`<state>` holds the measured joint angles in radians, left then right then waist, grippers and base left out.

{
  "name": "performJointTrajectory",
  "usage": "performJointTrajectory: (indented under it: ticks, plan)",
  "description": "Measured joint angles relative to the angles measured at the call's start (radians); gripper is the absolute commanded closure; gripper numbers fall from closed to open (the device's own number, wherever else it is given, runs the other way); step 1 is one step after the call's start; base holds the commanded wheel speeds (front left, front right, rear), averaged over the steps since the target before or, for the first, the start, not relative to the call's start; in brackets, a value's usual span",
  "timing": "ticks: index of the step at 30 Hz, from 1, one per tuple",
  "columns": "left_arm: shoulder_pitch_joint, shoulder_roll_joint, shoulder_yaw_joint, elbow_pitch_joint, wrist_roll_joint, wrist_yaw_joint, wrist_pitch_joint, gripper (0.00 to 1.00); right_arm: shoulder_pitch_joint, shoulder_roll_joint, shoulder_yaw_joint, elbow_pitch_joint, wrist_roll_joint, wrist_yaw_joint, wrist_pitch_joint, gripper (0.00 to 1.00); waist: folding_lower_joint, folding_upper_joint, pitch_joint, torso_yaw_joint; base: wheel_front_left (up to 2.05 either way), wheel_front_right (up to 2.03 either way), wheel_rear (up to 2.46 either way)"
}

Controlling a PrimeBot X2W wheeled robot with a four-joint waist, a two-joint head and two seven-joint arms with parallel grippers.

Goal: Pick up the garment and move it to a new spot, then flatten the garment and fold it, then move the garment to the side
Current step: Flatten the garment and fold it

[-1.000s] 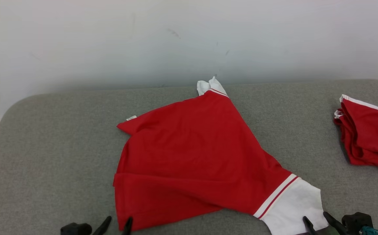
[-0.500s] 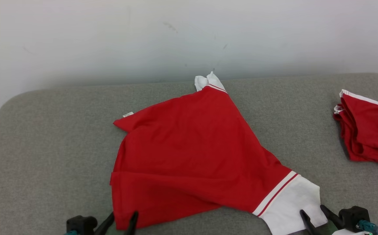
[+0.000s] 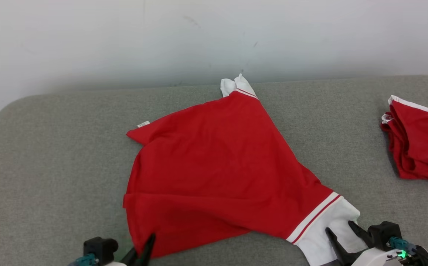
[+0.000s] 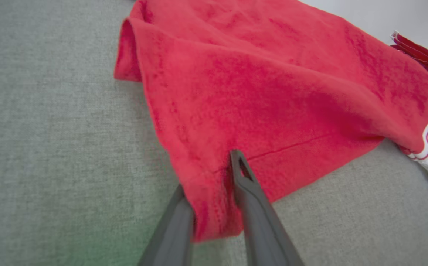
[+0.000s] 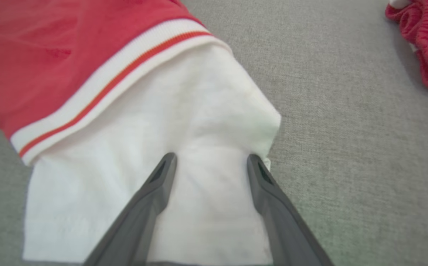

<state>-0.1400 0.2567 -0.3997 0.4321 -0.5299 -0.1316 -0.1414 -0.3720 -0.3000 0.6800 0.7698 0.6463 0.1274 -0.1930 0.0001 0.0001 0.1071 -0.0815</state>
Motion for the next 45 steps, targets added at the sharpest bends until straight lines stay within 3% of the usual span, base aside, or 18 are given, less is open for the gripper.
performJointTrajectory:
  ticks: [1, 2, 3, 8, 13, 26, 32, 38, 41, 45]
  plan:
    - [-0.003, 0.001, -0.005, 0.003, -0.003, 0.000, -0.002, 1.00, -0.003, 0.003, 0.012, -0.002, 0.011, -0.001, 0.002, 0.00, 0.0000, 0.0000, 0.001, 0.001, 0.00, 0.00, 0.00]
    - [-0.005, 0.002, -0.010, 0.006, -0.008, 0.000, -0.003, 1.00, -0.008, 0.005, 0.023, -0.005, 0.019, -0.001, 0.002, 0.61, 0.0000, 0.0000, 0.000, 0.002, 0.00, 0.00, 0.00]
    - [-0.007, 0.004, -0.018, 0.007, -0.012, 0.000, -0.008, 1.00, -0.011, 0.008, 0.030, -0.010, 0.032, -0.001, -0.002, 1.00, 0.0000, 0.0000, 0.000, 0.002, 0.00, 0.00, 0.00]
    - [-0.018, 0.012, -0.047, 0.003, -0.048, 0.000, -0.011, 1.00, -0.012, 0.017, 0.051, -0.067, 0.136, 0.002, -0.027, 1.00, 0.0000, 0.0000, -0.006, 0.007, 0.00, 0.00, 0.00]
    - [-0.013, 0.027, -0.037, -0.069, -0.132, 0.000, -0.008, 1.00, -0.016, -0.031, 0.022, -0.164, 0.229, 0.003, -0.054, 1.00, 0.0000, 0.0000, -0.029, 0.008, 0.00, 0.00, 0.00]
    - [0.061, 0.121, 0.033, -0.524, -0.338, 0.010, 0.135, 1.00, 0.053, -0.222, -0.137, -0.540, 0.397, 0.003, -0.064, 1.00, -0.0001, 0.0000, -0.115, 0.000, 0.00, 0.00, 0.00]
    - [0.065, 0.139, 0.068, -0.752, -0.416, 0.052, 0.202, 1.00, 0.112, -0.305, -0.269, -0.728, 0.441, 0.003, -0.054, 1.00, -0.0001, 0.0000, -0.138, -0.009, 0.00, 0.00, 0.00]
    - [0.036, 0.159, 0.092, -0.949, -0.477, 0.106, 0.288, 1.00, 0.175, -0.344, -0.436, -0.937, 0.451, 0.003, -0.031, 1.00, -0.0001, 0.0000, -0.162, -0.018, 0.00, 0.00, 0.00]
    - [0.002, 0.175, 0.106, -1.040, -0.504, 0.143, 0.344, 1.00, 0.193, -0.351, -0.545, -1.057, 0.453, 0.003, -0.010, 1.00, -0.0002, 0.0000, -0.172, -0.024, 0.00, 0.00, 0.00]
    - [-0.076, 0.174, 0.157, -1.134, -0.572, 0.226, 0.407, 1.00, 0.198, -0.338, -0.709, -1.186, 0.442, 0.003, 0.046, 1.00, -0.0002, 0.0000, -0.172, -0.033, 0.00, 0.00, 0.00]
